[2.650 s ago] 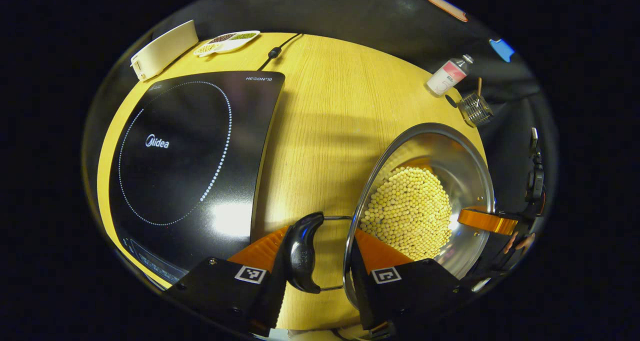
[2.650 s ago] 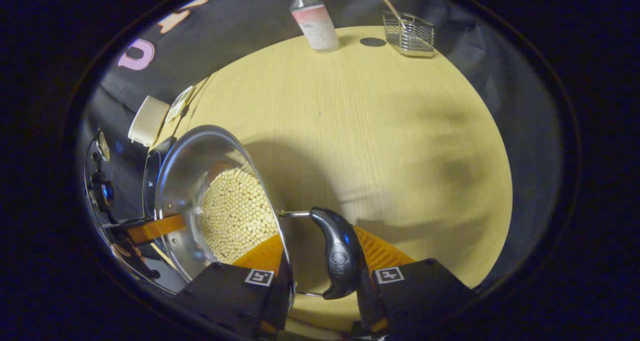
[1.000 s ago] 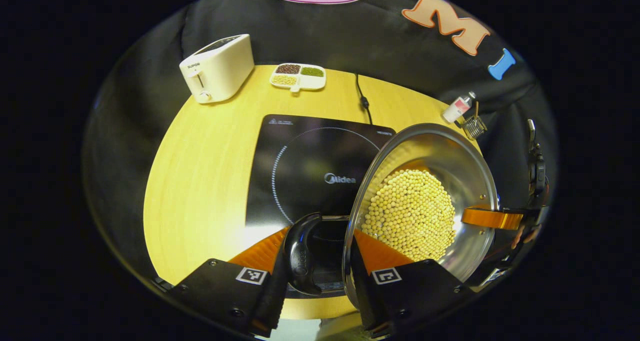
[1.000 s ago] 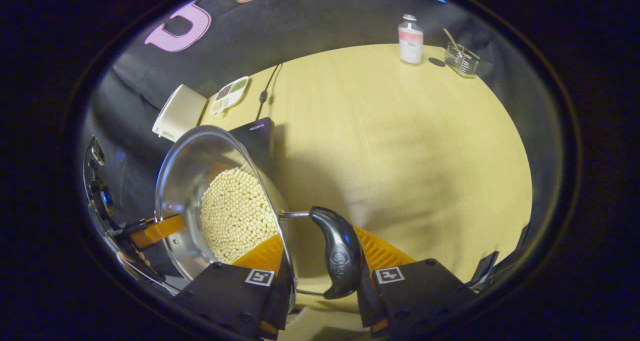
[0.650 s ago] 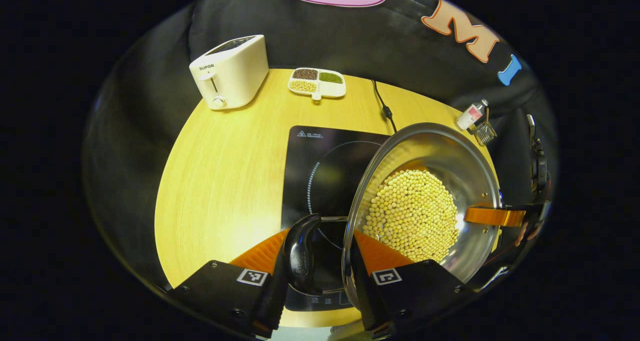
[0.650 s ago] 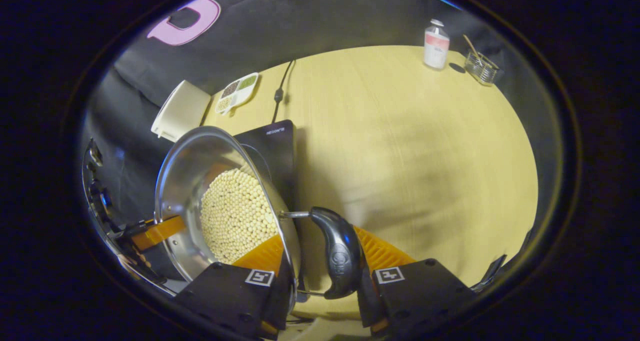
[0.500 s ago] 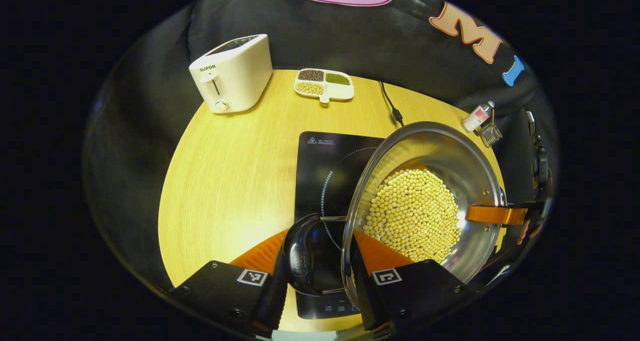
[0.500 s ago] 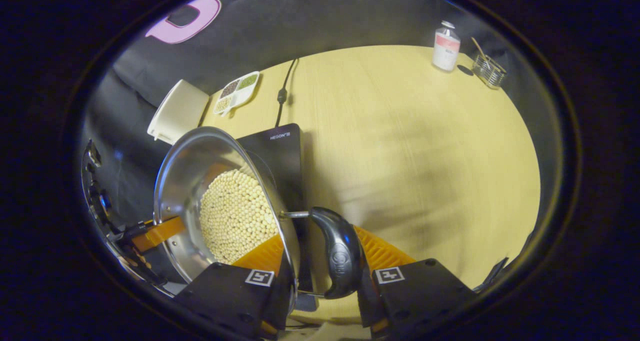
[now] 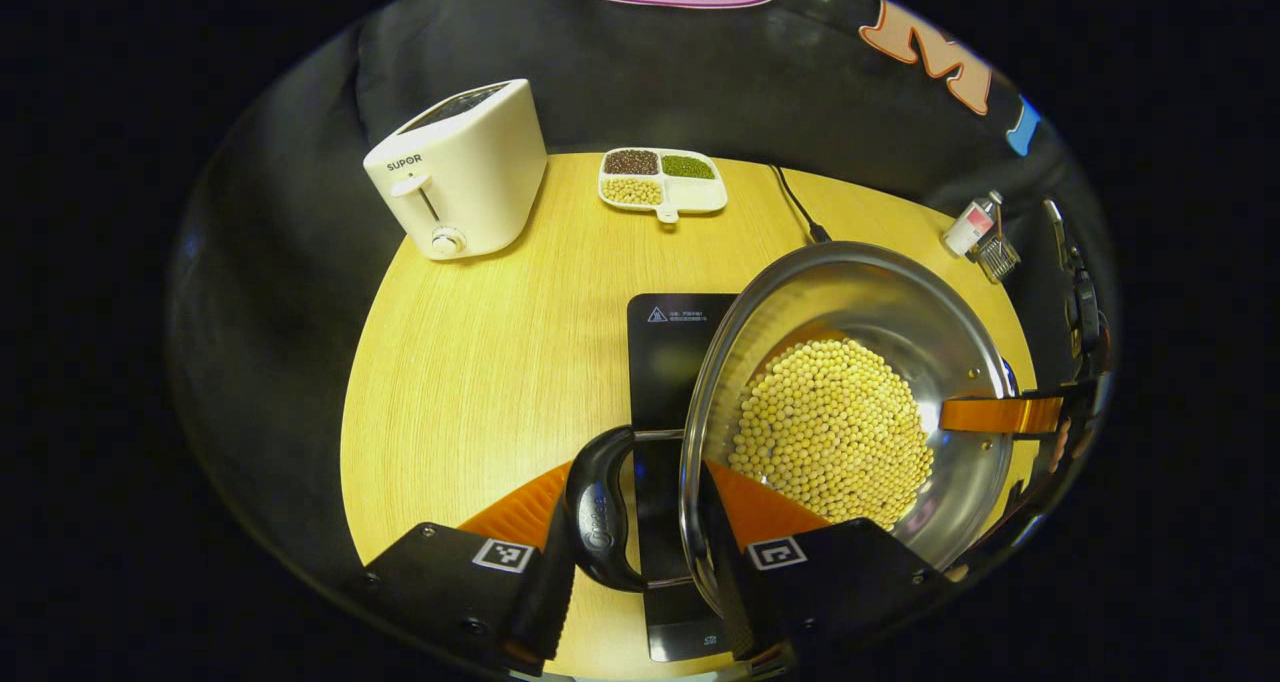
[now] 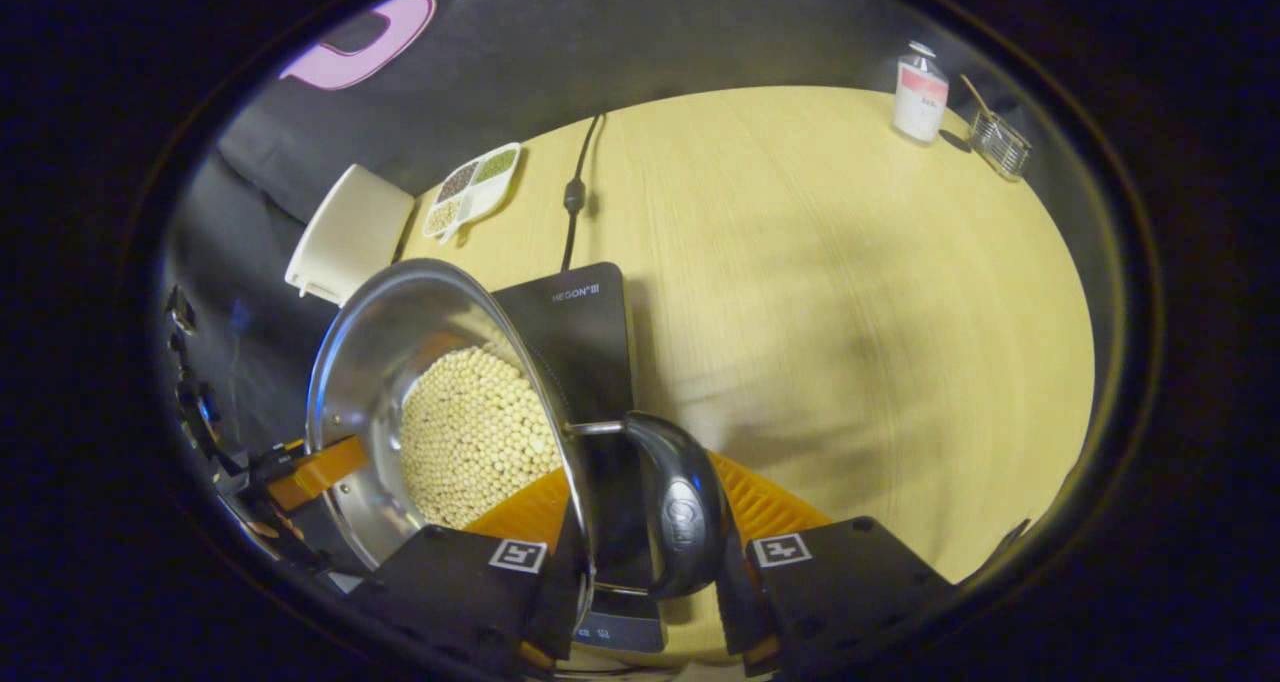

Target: First push the handle of the pot to place it horizontally, then grasp the pot with both hands and set it on the induction cooktop.

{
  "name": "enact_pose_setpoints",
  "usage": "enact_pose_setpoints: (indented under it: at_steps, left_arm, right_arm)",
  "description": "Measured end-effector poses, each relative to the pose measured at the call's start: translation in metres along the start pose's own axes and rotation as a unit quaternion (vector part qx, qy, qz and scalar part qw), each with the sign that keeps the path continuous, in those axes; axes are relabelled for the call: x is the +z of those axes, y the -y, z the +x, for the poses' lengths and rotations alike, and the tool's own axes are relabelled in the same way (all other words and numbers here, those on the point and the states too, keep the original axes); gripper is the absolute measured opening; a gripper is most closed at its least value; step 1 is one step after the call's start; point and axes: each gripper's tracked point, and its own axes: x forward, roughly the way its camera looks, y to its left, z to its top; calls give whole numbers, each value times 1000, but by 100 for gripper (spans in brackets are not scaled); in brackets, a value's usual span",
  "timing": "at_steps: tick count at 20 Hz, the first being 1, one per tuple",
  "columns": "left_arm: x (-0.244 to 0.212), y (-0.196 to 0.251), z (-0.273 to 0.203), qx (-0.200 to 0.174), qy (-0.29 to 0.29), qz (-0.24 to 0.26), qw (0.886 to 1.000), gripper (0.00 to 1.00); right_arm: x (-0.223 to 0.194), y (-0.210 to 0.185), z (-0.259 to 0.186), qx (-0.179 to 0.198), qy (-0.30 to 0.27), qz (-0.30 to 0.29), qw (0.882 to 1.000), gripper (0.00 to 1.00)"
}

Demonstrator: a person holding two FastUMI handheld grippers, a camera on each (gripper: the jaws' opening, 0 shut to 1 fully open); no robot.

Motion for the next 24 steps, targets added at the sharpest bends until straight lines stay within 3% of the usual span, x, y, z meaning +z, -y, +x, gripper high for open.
enact_pose_setpoints:
  at_steps: [2, 4, 5, 6, 7, 10, 11, 12, 17, 18, 19, 20, 21, 22, 23, 24]
  left_arm:
    - [-1, 0, 0, -3, 3, -6, 1000, 64]
    - [-2, 0, -1, -2, 7, -15, 1000, 66]
    - [0, -1, -2, -1, 14, -20, 1000, 67]
    - [1, -5, -3, 9, 19, -25, 999, 68]
    - [2, -9, -5, 18, 23, -28, 999, 70]
    - [3, -20, -18, 39, 43, -38, 998, 98]
    - [5, -20, -23, 40, 52, -44, 997, 99]
    - [5, -21, -26, 41, 63, -51, 996, 100]
    - [33, -21, -63, 59, 161, -65, 983, 99]
    - [41, -19, -74, 62, 186, -64, 978, 97]
    - [49, -17, -86, 65, 210, -62, 974, 97]
    - [54, -15, -101, 74, 235, -63, 967, 97]
    - [62, -13, -115, 81, 262, -64, 959, 97]
    - [69, -10, -133, 89, 290, -63, 951, 97]
    - [75, -4, -149, 97, 314, -58, 943, 97]
    - [79, 1, -167, 106, 337, -51, 934, 97]
  right_arm:
    - [0, -1, -1, 3, 6, -5, 1000, 55]
    - [5, -5, -1, 11, 20, -7, 1000, 64]
    - [7, -8, -2, 18, 26, -7, 999, 55]
    - [8, -10, -5, 21, 33, -8, 999, 85]
    - [8, -5, -10, 19, 38, -10, 999, 90]
    - [14, 10, -19, 5, 63, -16, 998, 100]
    - [18, 14, -25, 4, 74, -16, 997, 93]
    - [23, 15, -31, 9, 88, -12, 996, 100]
    - [50, 27, -76, 27, 173, 2, 985, 100]
    - [56, 27, -87, 31, 195, 4, 980, 94]
    - [62, 29, -98, 35, 219, 4, 975, 100]
    - [67, 30, -113, 40, 241, 4, 970, 94]
    - [70, 32, -128, 43, 266, 6, 963, 100]
    - [75, 33, -145, 44, 293, 6, 955, 93]
    - [78, 36, -164, 45, 319, 4, 947, 92]
    - [82, 40, -182, 44, 344, -1, 938, 100]
